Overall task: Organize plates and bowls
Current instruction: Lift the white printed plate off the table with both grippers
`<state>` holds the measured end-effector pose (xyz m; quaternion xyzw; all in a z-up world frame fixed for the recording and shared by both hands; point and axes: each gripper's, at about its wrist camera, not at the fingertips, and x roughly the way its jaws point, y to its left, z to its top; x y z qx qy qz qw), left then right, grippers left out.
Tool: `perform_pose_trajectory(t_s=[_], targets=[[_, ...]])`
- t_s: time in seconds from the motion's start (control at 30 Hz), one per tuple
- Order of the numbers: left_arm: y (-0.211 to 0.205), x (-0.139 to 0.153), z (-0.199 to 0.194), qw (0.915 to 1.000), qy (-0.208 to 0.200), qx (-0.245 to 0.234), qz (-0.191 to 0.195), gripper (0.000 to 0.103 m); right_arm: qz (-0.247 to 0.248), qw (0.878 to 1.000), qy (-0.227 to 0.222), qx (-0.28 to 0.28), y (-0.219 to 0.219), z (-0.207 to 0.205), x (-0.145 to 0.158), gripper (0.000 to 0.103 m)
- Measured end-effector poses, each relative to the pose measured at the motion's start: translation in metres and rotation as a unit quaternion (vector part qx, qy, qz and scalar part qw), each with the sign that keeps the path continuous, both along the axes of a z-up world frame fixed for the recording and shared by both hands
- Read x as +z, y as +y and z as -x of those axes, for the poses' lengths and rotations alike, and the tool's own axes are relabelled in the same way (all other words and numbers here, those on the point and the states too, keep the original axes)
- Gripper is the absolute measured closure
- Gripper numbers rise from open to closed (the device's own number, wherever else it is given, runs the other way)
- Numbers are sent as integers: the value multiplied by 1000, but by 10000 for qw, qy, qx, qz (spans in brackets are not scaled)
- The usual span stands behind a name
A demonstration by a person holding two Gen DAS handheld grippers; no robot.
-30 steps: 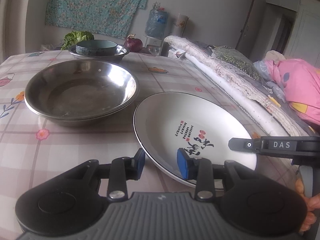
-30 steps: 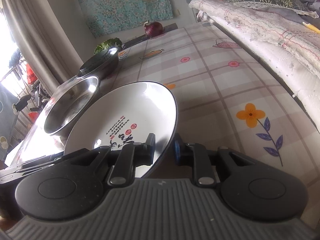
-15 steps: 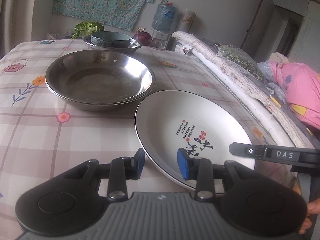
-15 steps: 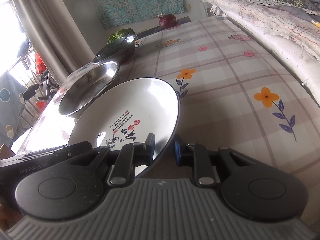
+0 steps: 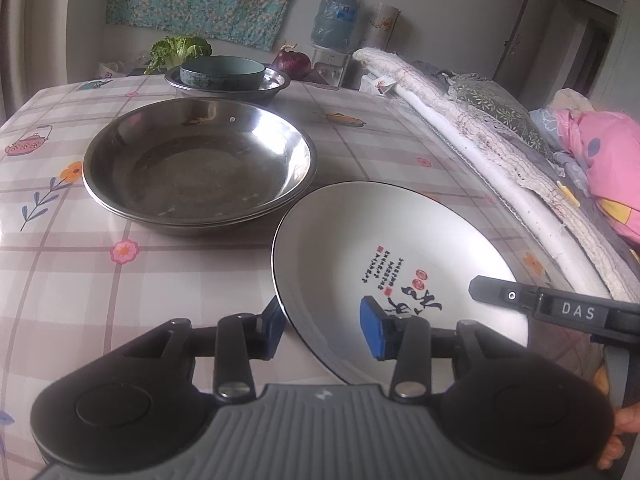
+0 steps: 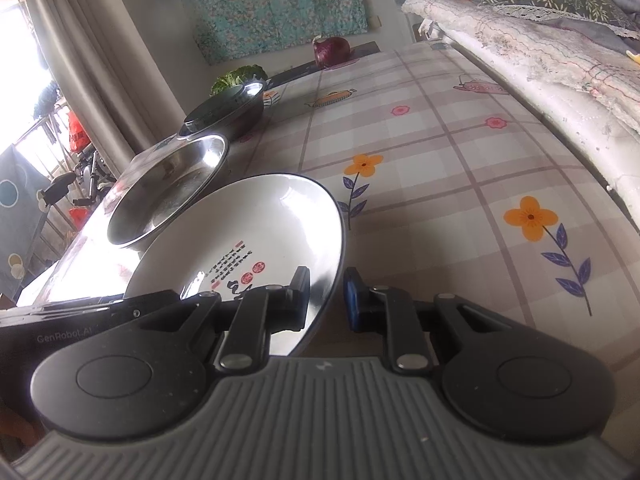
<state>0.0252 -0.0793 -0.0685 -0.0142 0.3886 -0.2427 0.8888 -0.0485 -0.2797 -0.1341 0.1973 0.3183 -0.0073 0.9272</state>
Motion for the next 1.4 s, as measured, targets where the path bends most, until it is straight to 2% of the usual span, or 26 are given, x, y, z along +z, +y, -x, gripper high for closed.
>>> perform_pose_trajectory(t_s=[0.13,1.4], targets=[[-4,0,1,10000,-43,-2,-37,55,45,10000,-24,18,1,-2,-1,86],[-5,-1,5,9999,-77,27,-70,52,-185,9998,-63,2,-3,-4,-3,84]])
